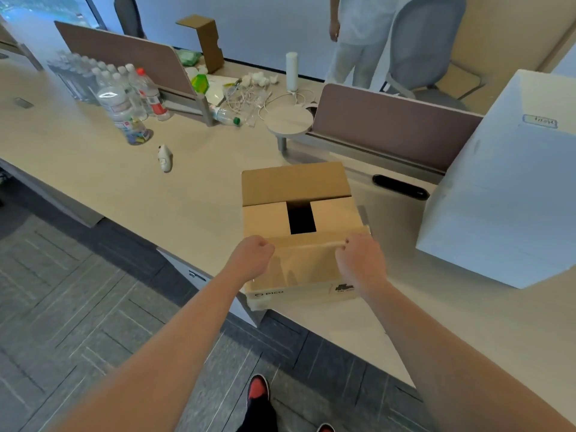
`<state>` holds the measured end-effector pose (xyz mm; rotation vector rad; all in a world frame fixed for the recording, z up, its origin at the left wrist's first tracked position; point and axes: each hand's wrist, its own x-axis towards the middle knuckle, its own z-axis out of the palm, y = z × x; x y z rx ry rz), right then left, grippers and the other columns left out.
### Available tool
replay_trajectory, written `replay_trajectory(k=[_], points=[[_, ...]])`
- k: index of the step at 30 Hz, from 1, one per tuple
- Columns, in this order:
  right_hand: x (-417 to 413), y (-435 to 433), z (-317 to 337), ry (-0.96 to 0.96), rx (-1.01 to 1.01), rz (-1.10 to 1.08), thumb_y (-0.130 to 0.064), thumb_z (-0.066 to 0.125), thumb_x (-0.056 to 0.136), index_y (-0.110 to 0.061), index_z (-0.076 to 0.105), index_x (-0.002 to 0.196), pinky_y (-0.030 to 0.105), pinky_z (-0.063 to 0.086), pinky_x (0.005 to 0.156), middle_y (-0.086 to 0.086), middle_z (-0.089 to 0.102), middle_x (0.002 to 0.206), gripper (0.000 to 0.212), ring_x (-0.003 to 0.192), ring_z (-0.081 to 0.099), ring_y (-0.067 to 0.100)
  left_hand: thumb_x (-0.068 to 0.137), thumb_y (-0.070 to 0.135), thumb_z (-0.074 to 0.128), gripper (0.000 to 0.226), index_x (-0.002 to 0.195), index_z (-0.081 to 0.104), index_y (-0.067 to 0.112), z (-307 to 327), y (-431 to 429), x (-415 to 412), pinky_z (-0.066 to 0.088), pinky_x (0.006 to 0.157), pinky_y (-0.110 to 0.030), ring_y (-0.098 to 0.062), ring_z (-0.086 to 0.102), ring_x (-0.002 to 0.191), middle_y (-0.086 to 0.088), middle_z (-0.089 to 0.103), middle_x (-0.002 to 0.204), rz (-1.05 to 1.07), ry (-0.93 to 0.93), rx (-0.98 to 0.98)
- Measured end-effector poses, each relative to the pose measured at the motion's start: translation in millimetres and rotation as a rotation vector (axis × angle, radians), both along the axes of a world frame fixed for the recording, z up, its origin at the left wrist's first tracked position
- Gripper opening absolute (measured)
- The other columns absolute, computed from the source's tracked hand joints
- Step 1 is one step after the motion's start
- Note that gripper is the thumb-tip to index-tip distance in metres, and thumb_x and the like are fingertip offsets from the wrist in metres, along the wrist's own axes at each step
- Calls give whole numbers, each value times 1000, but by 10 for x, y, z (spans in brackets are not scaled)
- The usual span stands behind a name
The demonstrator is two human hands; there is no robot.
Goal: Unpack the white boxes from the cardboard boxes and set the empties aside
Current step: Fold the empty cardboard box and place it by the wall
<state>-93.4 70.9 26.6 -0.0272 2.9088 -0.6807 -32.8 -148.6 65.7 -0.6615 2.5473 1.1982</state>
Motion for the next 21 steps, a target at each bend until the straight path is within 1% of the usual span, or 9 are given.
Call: replay_trajectory(k=[3, 5, 7, 9, 11, 14, 17, 19, 21], points=[[-150, -142, 80, 77, -40, 19, -23, 44, 96, -14, 59, 92, 35, 46, 73, 2, 51, 98, 18, 95, 55, 25, 98, 28, 48, 25, 98, 66, 11, 62, -208, -246, 48, 73, -33, -21, 63, 86, -4, 68, 93, 10, 49, 78], [-266, -243, 130, 115, -34, 32, -25, 46, 98, -16, 61, 98, 29, 41, 71, -2, 49, 95, 17, 85, 54, 18, 97, 30, 49, 26, 98, 66, 10, 84, -363, -430, 49, 73, -33, -22, 65, 86, -6, 70, 95, 6, 61, 127], [-412, -353, 168, 122, -13, 23, -25, 46, 98, -17, 61, 102, 29, 39, 72, -3, 48, 98, 17, 81, 50, 15, 96, 30, 48, 29, 97, 65, 6, 104, -526, -632, 50, 72, -35, -25, 65, 83, -12, 70, 95, -3, 79, 137], [-551, -451, 195, 97, -19, -11, -25, 45, 96, -20, 61, 99, 33, 41, 74, -2, 51, 102, 17, 83, 50, 17, 95, 26, 47, 27, 94, 63, 4, 148, -652, -816, 47, 70, -35, -28, 63, 82, -11, 68, 90, -18, 94, 114], [-665, -522, 209, 73, -26, -46, -27, 44, 93, -24, 61, 97, 36, 45, 77, -3, 53, 106, 18, 86, 51, 18, 94, 22, 46, 24, 95, 63, 5, 180, -726, -980, 43, 66, -33, -25, 58, 79, -5, 63, 82, -28, 100, 86], [-824, -607, 243, 41, -20, -66, -30, 42, 94, -25, 63, 107, 38, 47, 81, -2, 53, 111, 25, 91, 52, 19, 95, 22, 46, 22, 97, 63, 7, 203, -772, -1213, 42, 69, -32, -23, 57, 81, 0, 60, 79, -56, 106, 52], [-1049, -667, 236, 39, 19, -34, -28, 43, 97, -19, 64, 113, 35, 44, 82, 3, 55, 113, 28, 103, 54, 25, 96, 22, 46, 17, 100, 60, 14, 199, -812, -1456, 42, 66, -29, -17, 59, 80, 3, 61, 84, -58, 118, 54], [-1217, -702, 212, 44, 18, -26, -27, 44, 97, -18, 65, 110, 33, 43, 79, 2, 57, 111, 26, 99, 55, 24, 95, 20, 47, 18, 104, 61, 12, 203, -850, -1624, 43, 63, -28, -14, 60, 76, -1, 64, 91, -32, 137, 60], [-1414, -743, 185, 54, 20, -5, -26, 45, 97, -17, 65, 110, 32, 42, 77, 2, 57, 111, 25, 92, 53, 20, 94, 21, 48, 26, 112, 63, 11, 176, -896, -1794, 45, 73, -30, -19, 61, 88, -4, 65, 105, -11, 158, 23]])
